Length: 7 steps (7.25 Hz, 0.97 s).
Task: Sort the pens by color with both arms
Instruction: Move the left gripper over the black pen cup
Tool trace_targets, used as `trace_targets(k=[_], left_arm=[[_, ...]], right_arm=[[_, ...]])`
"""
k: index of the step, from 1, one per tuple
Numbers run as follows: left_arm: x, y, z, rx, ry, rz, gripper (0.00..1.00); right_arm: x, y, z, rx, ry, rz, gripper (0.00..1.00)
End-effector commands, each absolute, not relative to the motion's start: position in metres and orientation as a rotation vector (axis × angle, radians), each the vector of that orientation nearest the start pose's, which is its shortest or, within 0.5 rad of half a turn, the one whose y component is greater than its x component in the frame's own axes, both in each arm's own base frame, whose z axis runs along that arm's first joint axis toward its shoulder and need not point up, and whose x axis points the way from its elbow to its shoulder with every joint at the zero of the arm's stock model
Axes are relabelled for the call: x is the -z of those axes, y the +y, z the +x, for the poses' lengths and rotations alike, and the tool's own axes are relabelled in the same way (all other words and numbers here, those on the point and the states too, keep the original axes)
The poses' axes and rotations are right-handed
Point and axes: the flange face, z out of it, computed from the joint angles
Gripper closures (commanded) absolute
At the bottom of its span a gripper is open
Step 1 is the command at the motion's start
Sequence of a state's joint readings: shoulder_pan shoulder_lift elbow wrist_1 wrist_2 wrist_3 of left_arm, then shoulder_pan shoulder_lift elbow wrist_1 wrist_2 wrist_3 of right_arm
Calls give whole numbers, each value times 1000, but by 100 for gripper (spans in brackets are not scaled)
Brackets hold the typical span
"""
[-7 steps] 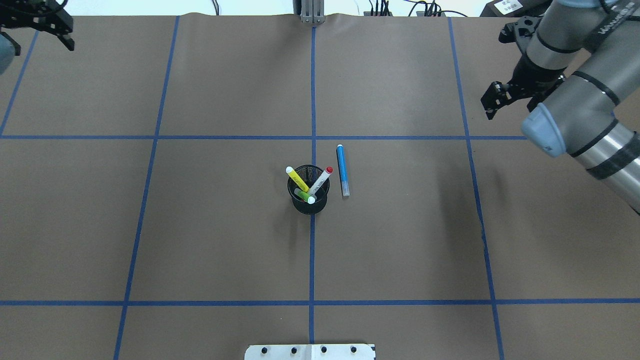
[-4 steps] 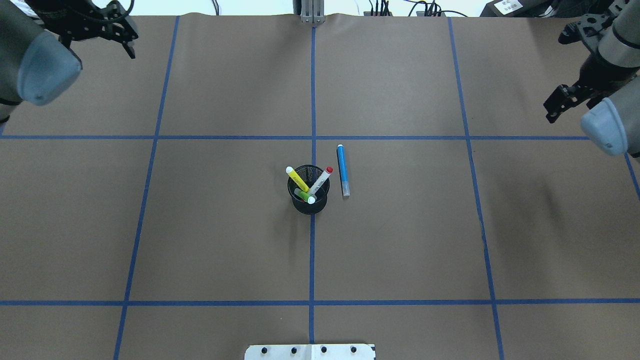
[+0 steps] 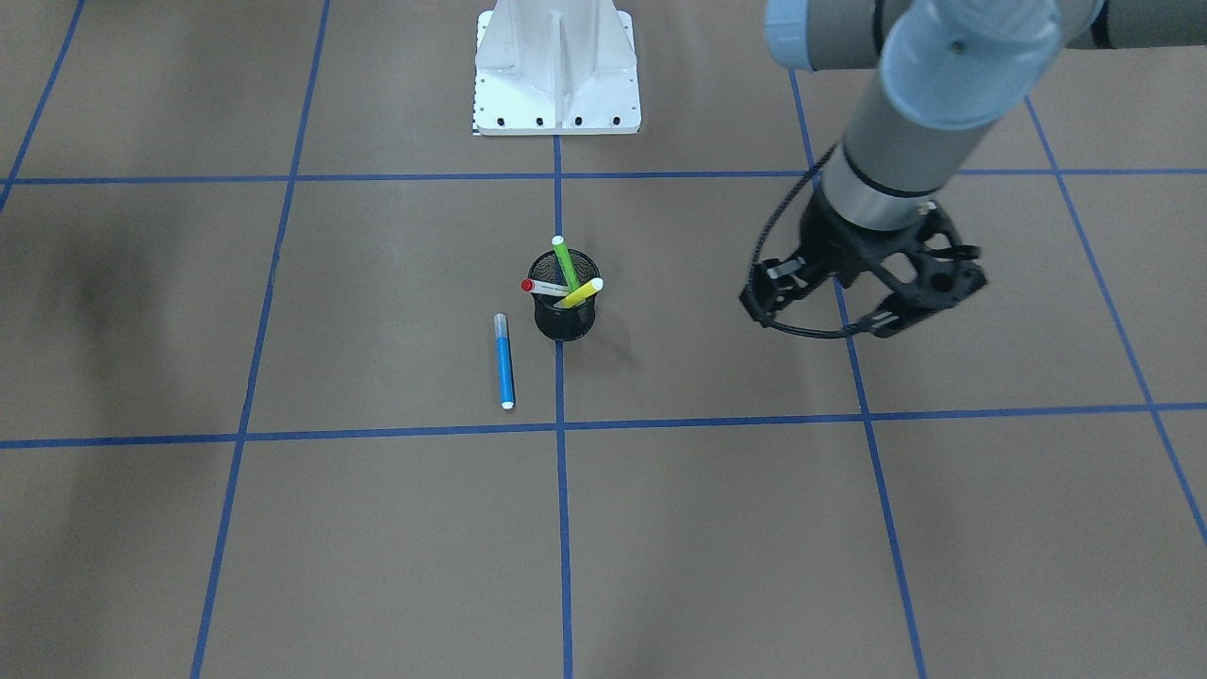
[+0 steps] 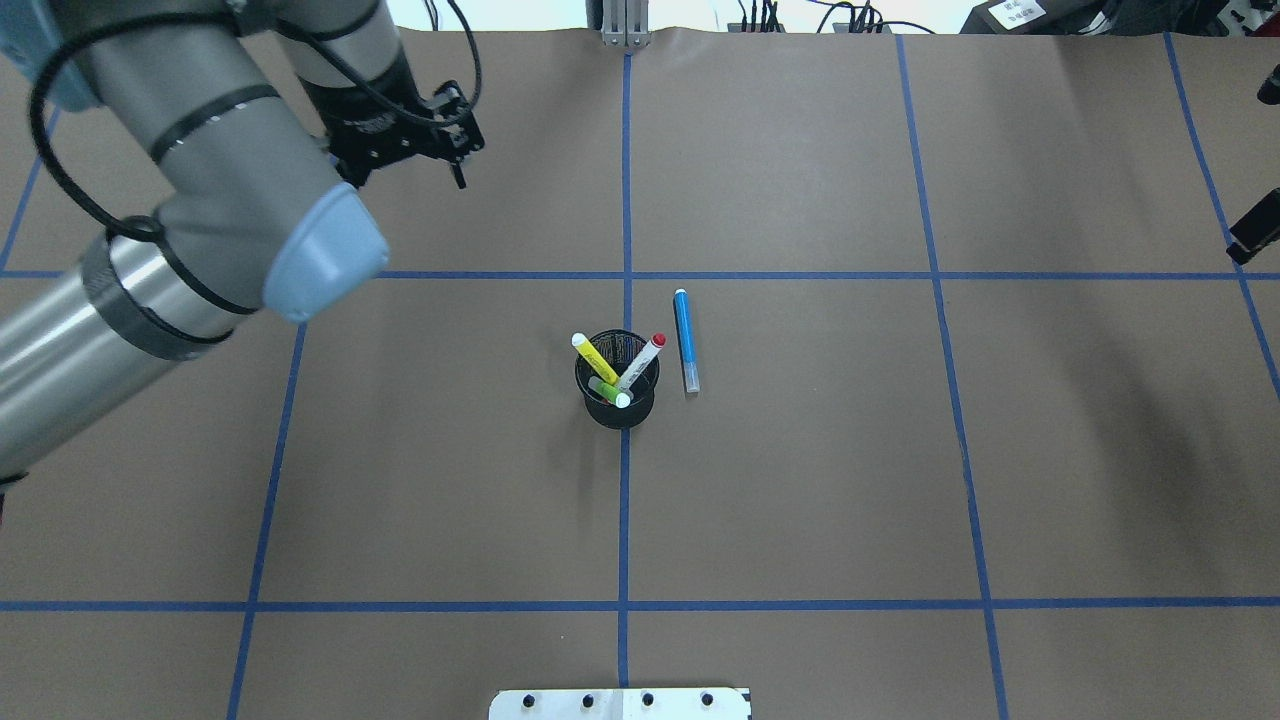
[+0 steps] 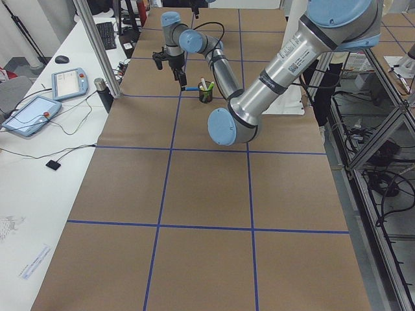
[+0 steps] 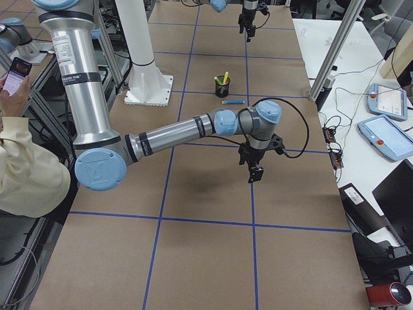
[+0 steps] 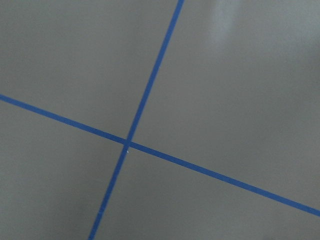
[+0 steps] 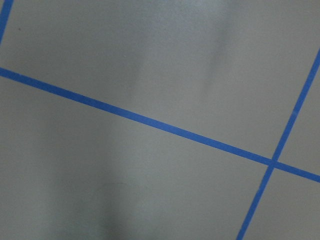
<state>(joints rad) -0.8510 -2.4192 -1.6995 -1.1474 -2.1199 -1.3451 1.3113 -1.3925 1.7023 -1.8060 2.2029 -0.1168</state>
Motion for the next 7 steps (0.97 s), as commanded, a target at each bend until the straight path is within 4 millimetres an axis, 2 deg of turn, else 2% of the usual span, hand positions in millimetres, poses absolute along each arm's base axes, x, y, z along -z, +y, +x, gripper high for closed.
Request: trace_targets(k=[1, 3, 5, 7], left_arm=[[-94, -532, 453, 494, 734, -207, 1], [-83, -522, 529, 533, 743, -182, 0], [-68, -509, 571, 566, 730, -190, 0], [-62, -502, 595, 566, 703, -192, 3]], right_arm=[[-555, -544, -52, 425, -645, 25, 1], [-573, -533, -30, 457, -645, 28, 1], [-587, -523, -23, 456, -647, 17, 1], [-592, -519, -19, 475, -649, 20, 1]])
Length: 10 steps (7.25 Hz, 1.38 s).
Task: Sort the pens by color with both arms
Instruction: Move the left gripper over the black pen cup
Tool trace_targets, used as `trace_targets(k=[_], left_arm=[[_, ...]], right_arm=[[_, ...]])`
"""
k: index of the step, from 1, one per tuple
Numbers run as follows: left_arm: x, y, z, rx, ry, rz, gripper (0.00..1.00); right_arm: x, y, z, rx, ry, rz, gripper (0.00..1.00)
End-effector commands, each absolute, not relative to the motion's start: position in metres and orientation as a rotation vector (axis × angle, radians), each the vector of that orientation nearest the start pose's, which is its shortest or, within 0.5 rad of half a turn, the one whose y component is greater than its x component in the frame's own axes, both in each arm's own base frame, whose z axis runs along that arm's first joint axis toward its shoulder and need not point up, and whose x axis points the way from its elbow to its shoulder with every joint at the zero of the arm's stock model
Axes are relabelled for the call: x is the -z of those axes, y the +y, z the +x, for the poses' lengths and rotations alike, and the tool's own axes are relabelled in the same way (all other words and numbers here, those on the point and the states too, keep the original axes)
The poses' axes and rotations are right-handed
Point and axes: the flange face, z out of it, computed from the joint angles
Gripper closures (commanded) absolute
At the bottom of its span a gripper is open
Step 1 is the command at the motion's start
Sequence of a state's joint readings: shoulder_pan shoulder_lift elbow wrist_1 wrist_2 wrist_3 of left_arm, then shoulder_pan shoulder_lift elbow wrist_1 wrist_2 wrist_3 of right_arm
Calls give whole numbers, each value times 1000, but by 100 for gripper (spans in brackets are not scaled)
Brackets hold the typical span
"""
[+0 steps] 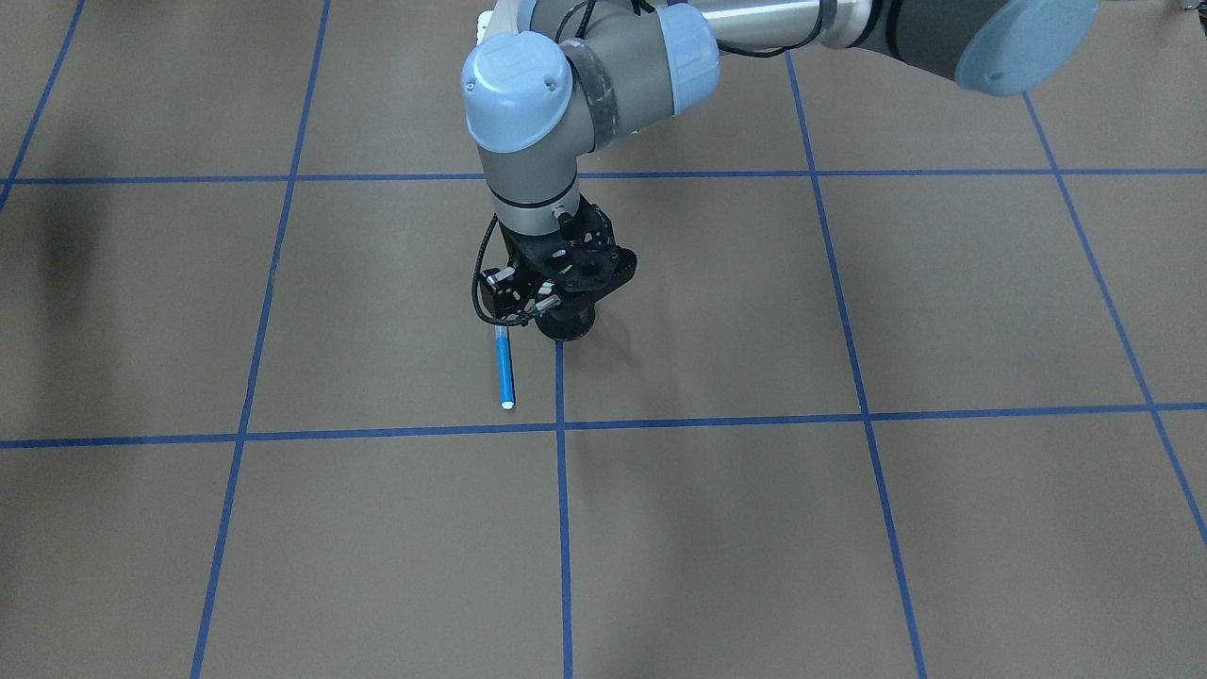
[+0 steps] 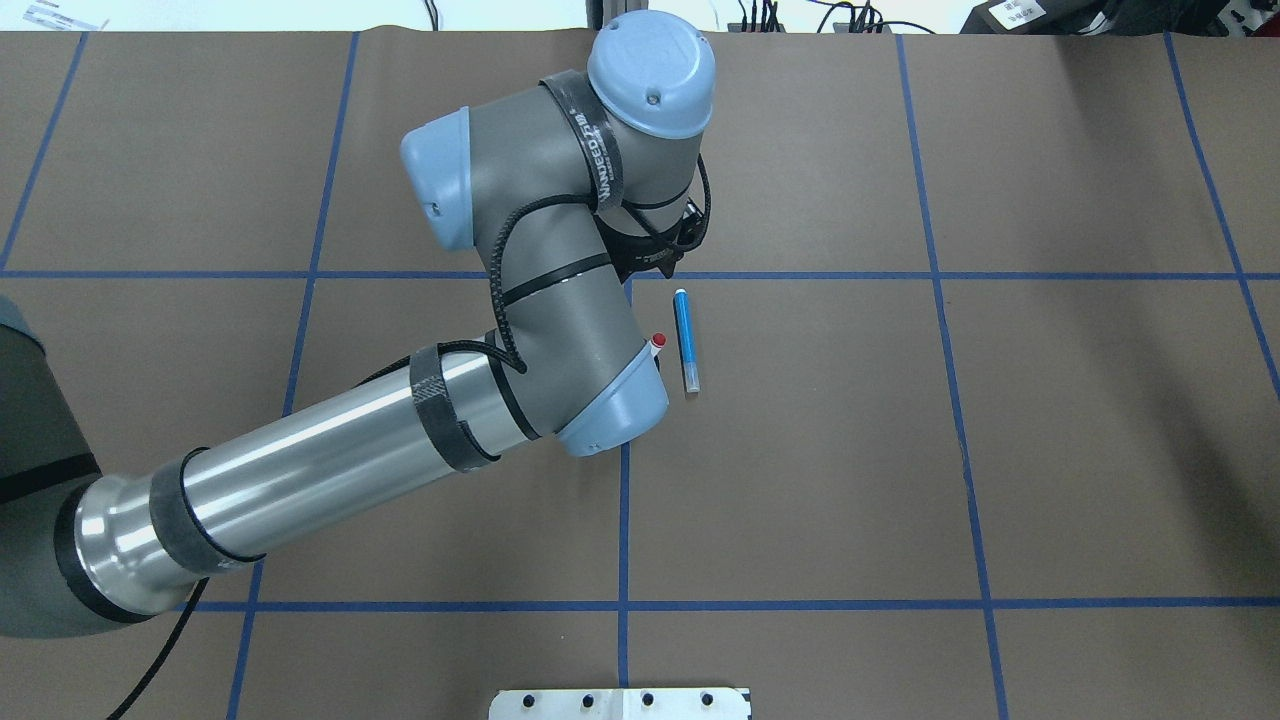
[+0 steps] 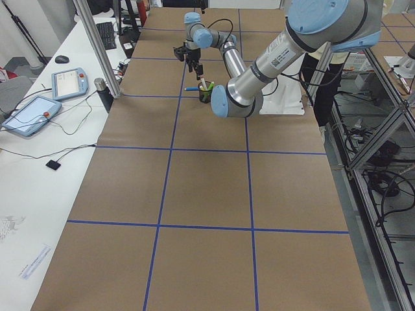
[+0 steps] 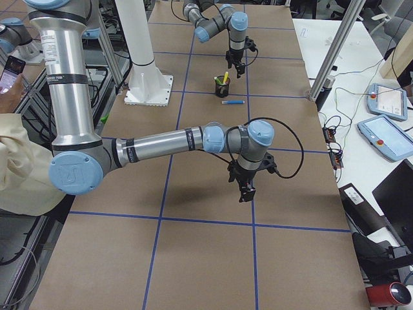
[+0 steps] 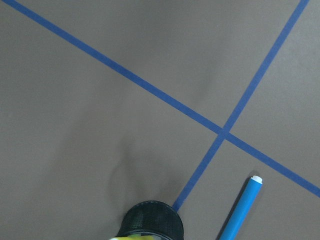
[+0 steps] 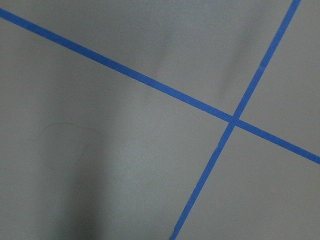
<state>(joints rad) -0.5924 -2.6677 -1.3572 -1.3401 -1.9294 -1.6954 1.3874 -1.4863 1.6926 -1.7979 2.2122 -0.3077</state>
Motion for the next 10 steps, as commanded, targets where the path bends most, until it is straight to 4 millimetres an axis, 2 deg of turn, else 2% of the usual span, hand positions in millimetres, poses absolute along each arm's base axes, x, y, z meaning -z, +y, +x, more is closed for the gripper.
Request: trace_targets(k=[1, 3, 5, 8, 10], left_arm=[[-63, -503, 599, 559, 696, -190, 14], [-67, -500, 602, 510, 689, -176, 24], [-74, -499, 608, 447, 658, -164, 25], [-65, -492, 626, 409, 608, -176, 25], [-64, -490, 628, 406, 609, -175, 34]], right_arm=[[-592, -520, -18, 474, -648, 21, 1], [-592, -519, -17, 472, -648, 20, 1], [-592, -519, -16, 472, -648, 21, 1], [-592, -519, -14, 471, -649, 25, 1], [-592, -519, -12, 469, -647, 26, 1]])
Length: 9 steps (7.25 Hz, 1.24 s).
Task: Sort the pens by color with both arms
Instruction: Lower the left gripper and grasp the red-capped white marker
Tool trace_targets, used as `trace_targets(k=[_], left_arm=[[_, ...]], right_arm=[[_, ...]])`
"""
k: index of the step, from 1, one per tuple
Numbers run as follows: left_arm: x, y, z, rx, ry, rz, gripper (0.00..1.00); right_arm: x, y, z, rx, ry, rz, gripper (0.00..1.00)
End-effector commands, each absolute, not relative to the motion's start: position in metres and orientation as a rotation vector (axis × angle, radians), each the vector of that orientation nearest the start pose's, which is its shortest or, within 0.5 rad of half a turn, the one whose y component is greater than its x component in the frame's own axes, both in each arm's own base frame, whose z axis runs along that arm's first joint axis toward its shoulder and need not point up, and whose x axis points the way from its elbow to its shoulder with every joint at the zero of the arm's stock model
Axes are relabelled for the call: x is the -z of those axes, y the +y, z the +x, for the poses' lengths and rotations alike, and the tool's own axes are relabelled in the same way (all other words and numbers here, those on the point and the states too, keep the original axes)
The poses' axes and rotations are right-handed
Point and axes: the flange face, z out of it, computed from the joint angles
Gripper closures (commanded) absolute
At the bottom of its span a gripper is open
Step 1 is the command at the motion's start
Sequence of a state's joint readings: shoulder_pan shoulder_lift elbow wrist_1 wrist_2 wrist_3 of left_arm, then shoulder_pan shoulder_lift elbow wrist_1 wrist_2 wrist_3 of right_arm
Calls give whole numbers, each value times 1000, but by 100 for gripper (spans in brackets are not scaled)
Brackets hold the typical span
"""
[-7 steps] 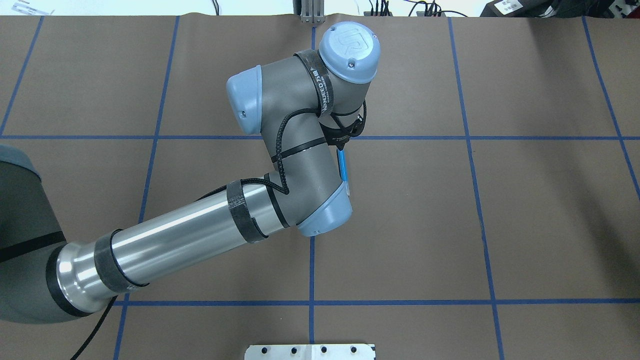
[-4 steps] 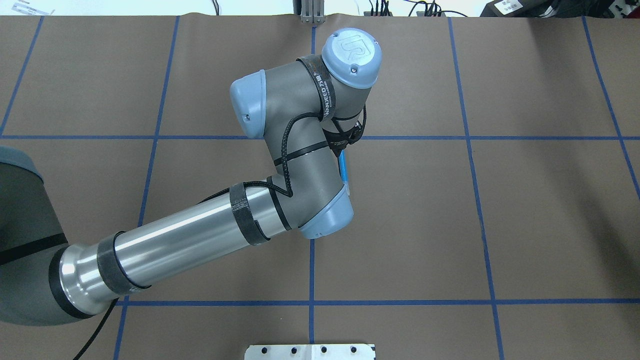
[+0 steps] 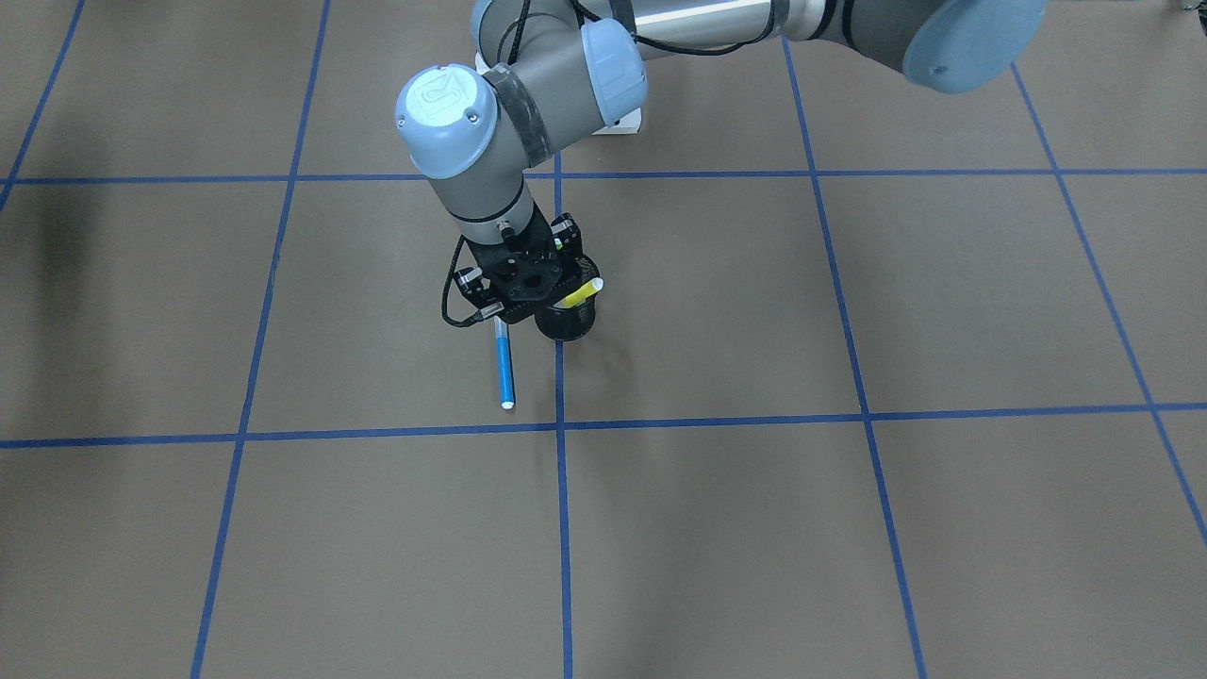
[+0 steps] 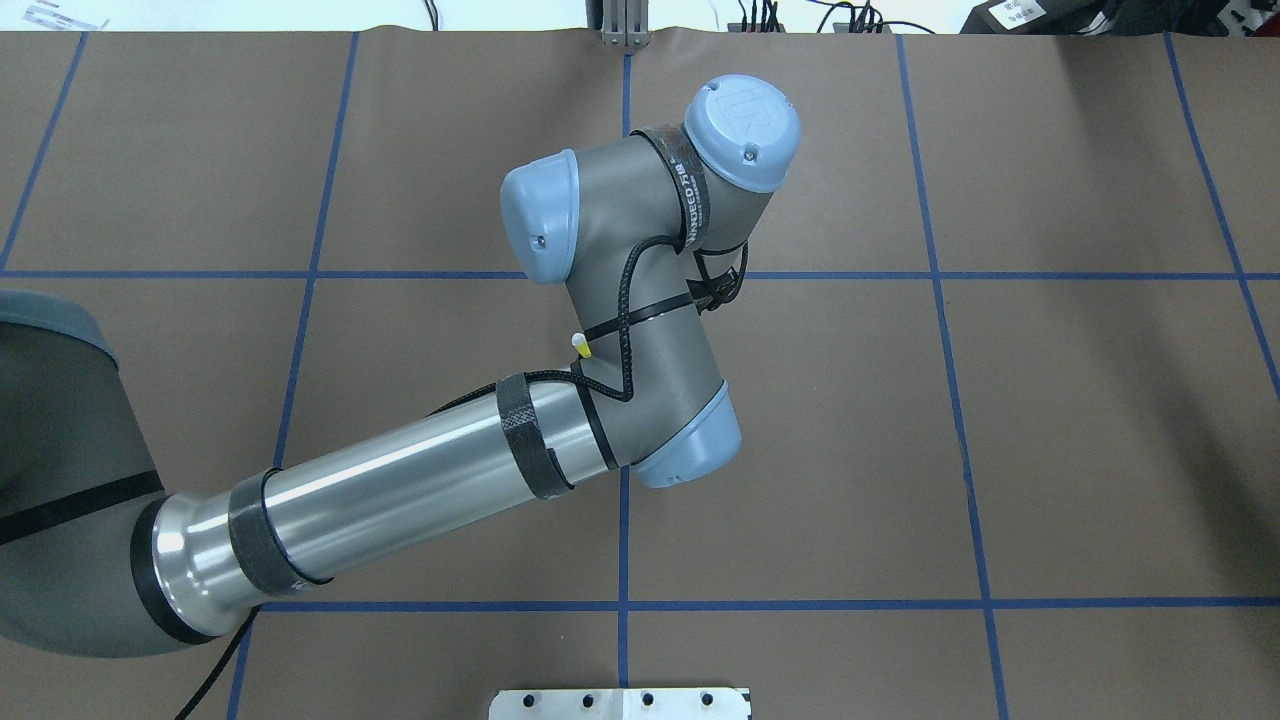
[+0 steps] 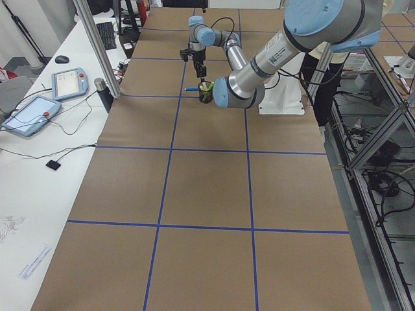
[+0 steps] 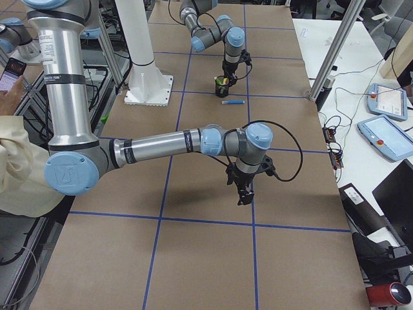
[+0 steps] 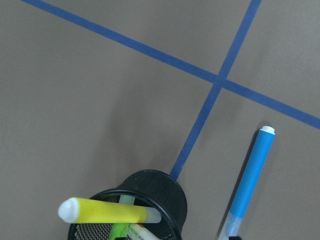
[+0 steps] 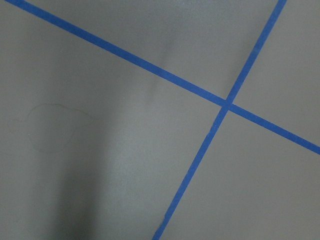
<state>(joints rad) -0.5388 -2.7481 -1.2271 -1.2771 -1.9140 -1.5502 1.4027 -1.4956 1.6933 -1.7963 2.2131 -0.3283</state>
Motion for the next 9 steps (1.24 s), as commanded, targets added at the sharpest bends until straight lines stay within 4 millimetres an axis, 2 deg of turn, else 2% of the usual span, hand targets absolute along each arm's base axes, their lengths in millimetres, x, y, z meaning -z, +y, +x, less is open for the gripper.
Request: trace_targets(k=[1, 4, 9], left_arm=[[-63, -490, 628, 405, 609, -171, 37], [-64, -490, 627, 373, 599, -161, 52], [-61, -490, 624, 363, 600, -157, 66]], right_arm=[[-592, -519, -12, 469, -647, 25, 1], [-591, -520, -11, 468, -649, 27, 1], [-591, -520, -9, 463, -649, 28, 1]])
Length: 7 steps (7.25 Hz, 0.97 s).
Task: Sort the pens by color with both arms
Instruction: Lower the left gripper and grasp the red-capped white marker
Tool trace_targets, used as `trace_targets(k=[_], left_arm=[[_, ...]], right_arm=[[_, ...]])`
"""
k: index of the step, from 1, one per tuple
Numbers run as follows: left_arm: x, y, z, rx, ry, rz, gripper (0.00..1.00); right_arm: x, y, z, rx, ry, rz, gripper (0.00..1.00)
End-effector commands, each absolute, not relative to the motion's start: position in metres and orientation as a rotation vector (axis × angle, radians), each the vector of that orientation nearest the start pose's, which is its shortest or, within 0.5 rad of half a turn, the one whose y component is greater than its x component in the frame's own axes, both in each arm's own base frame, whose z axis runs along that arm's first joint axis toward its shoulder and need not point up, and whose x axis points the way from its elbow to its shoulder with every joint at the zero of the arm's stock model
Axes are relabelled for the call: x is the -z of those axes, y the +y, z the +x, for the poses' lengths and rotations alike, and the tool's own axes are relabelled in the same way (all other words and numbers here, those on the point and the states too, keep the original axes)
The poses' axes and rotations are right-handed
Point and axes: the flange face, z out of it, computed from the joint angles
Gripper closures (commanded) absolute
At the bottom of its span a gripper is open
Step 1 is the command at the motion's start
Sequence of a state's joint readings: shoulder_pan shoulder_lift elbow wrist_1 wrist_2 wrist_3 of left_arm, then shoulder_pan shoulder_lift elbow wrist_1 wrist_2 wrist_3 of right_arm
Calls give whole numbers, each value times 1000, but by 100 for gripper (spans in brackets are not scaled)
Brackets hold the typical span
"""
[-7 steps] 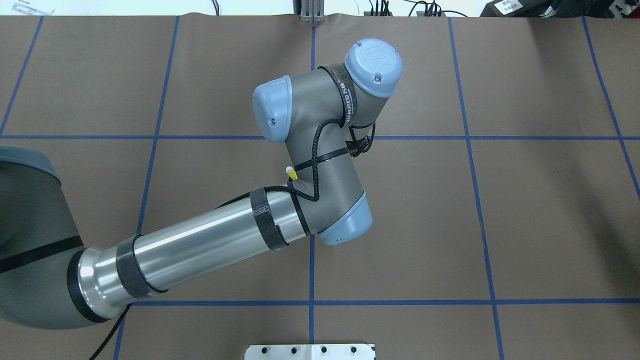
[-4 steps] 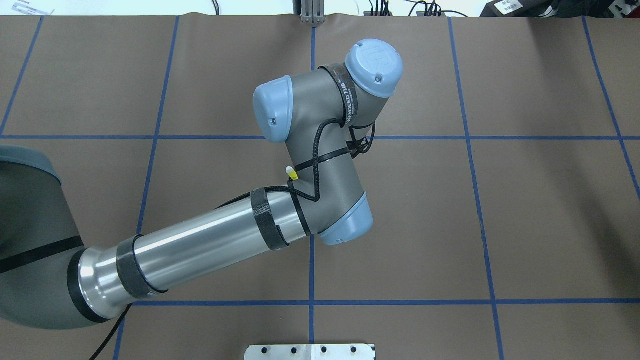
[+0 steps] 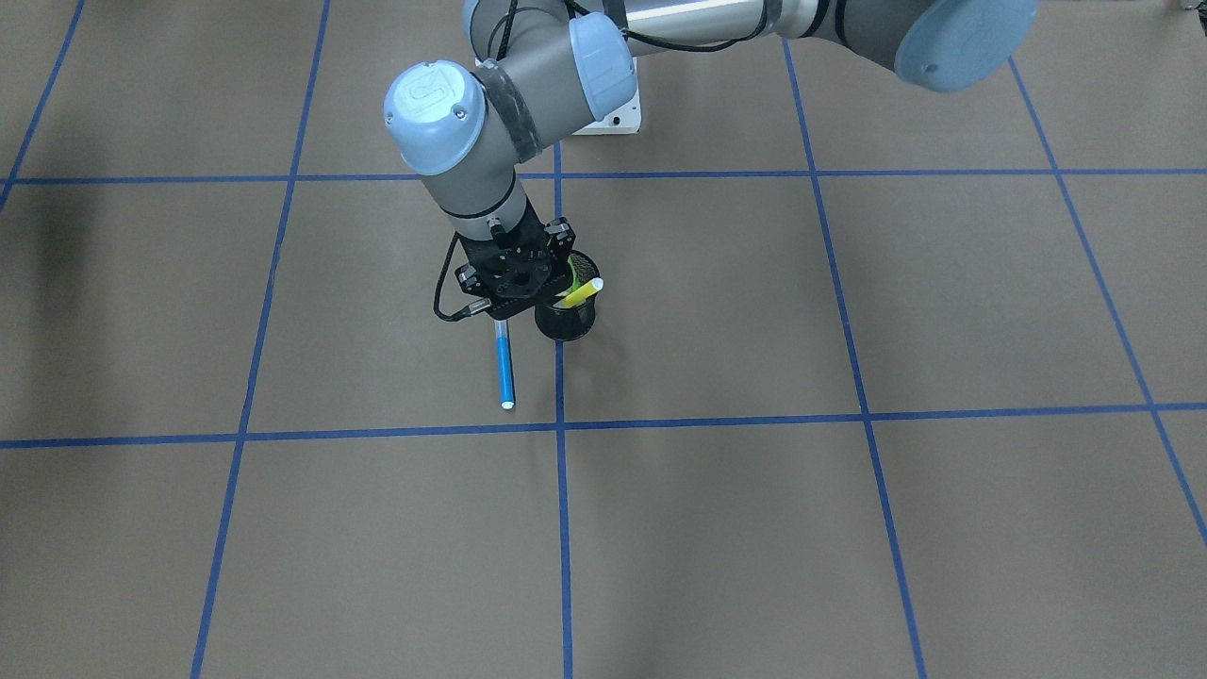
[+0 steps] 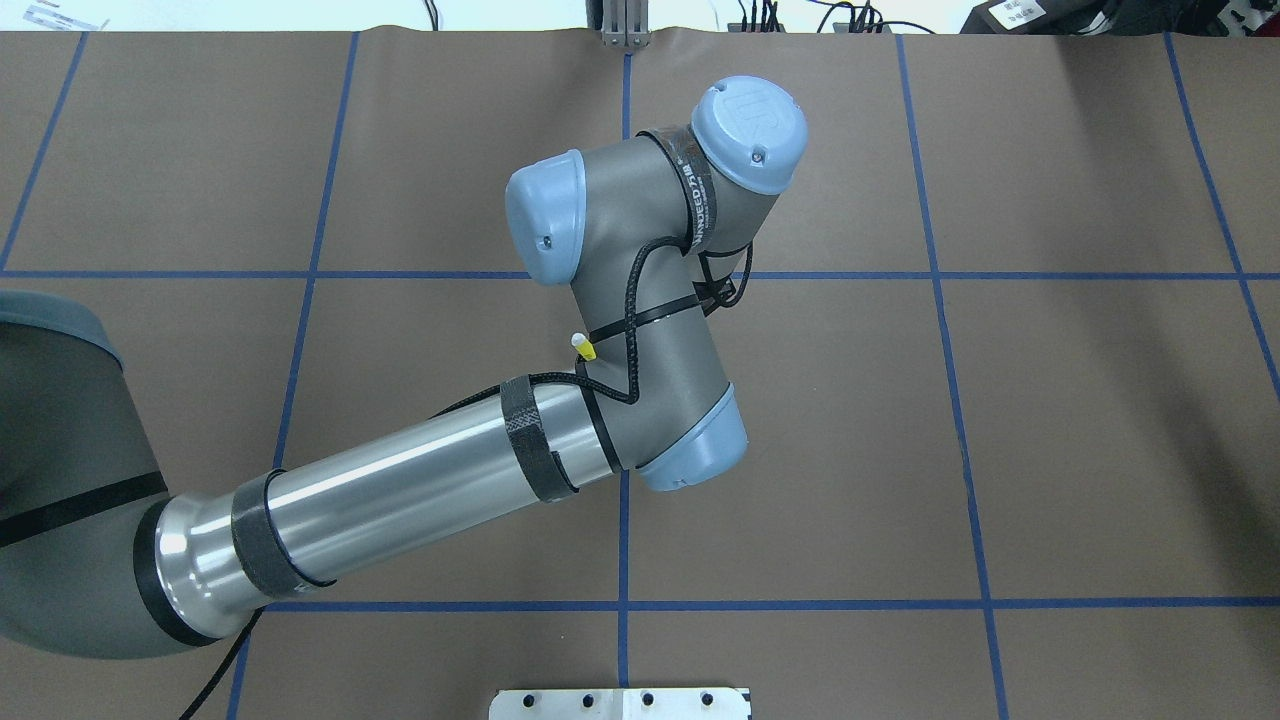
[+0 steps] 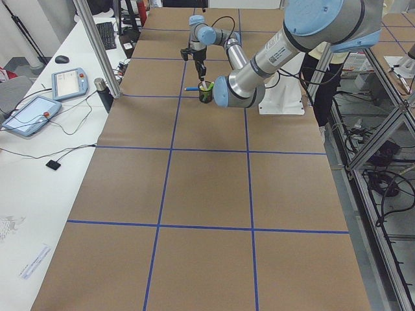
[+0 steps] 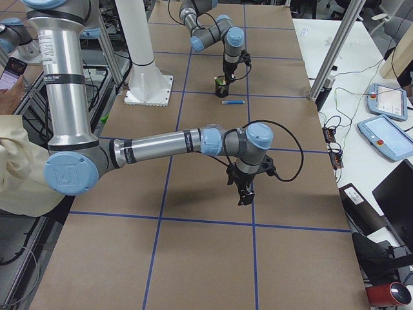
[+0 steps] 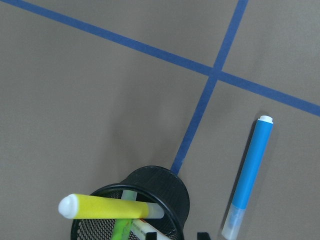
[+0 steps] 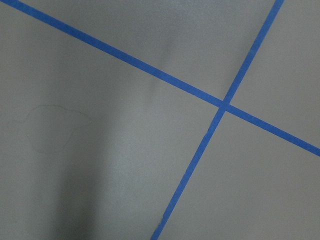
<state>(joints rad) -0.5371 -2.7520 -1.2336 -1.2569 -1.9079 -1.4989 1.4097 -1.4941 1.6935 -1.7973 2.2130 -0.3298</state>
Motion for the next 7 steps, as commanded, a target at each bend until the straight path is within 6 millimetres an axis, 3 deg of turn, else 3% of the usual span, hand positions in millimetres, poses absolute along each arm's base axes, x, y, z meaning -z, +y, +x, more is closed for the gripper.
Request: trace_targets(k=[1, 3, 5, 7], left_arm=[[-59, -488, 622, 363, 599, -157, 74], [-56, -485, 619, 361, 600, -157, 96], [-55, -484, 615, 362, 596, -158, 100], [-41, -474, 588, 293, 575, -141, 100]], right_arm=[[-591, -520, -7, 460, -649, 29, 1], [-590, -520, -7, 459, -648, 30, 1], [-591, -520, -7, 458, -649, 28, 1], [-590, -521, -7, 457, -649, 28, 1]])
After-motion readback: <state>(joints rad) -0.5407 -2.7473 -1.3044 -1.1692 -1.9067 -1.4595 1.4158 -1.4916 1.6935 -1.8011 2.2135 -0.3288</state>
